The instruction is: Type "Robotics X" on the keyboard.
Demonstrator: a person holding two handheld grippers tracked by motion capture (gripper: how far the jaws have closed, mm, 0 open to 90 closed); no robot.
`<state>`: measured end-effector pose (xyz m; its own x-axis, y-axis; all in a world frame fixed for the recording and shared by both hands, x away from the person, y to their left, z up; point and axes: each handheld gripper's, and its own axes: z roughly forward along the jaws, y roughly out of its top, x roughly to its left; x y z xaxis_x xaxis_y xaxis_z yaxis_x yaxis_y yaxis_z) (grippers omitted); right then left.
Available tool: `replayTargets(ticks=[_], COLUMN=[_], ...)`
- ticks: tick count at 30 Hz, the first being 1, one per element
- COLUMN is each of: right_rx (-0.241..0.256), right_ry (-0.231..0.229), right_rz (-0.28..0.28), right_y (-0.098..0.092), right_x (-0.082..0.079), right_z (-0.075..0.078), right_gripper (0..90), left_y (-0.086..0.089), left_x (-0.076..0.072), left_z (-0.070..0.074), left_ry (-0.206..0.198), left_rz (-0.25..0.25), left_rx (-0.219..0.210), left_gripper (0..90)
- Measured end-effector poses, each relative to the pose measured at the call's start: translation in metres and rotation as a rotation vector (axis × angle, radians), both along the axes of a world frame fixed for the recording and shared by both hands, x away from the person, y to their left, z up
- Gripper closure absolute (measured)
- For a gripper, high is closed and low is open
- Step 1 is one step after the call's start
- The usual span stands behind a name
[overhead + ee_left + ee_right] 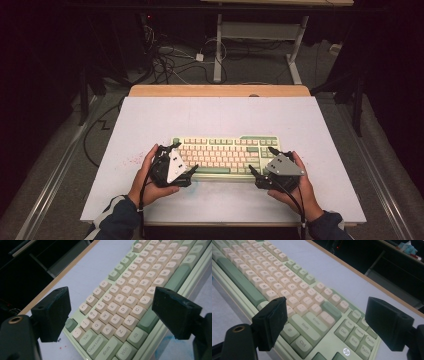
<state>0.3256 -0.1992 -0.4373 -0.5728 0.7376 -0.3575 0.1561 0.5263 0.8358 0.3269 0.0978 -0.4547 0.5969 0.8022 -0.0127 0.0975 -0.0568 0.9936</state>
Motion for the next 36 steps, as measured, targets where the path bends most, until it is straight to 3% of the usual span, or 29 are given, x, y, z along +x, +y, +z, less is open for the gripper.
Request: replayTargets(ticks=[11,36], right_rx=[0.015,-0.003], right_ry=[-0.017,-0.038], right_rz=[-0.014,-0.034], right_y=[-0.009,-0.020], right_x=[-0.006,-0.014], right_z=[0.005,0.006], right_gripper=[19.0,19.7], left_y=[0.007,0.024], left_x=[-0.007,-0.022], left_z=[0.000,-0.004], left_ry=[-0.012,-0.020], left_rz=[0.003,0.005], left_rx=[0.002,-0.002], left_gripper=[14.5,14.5])
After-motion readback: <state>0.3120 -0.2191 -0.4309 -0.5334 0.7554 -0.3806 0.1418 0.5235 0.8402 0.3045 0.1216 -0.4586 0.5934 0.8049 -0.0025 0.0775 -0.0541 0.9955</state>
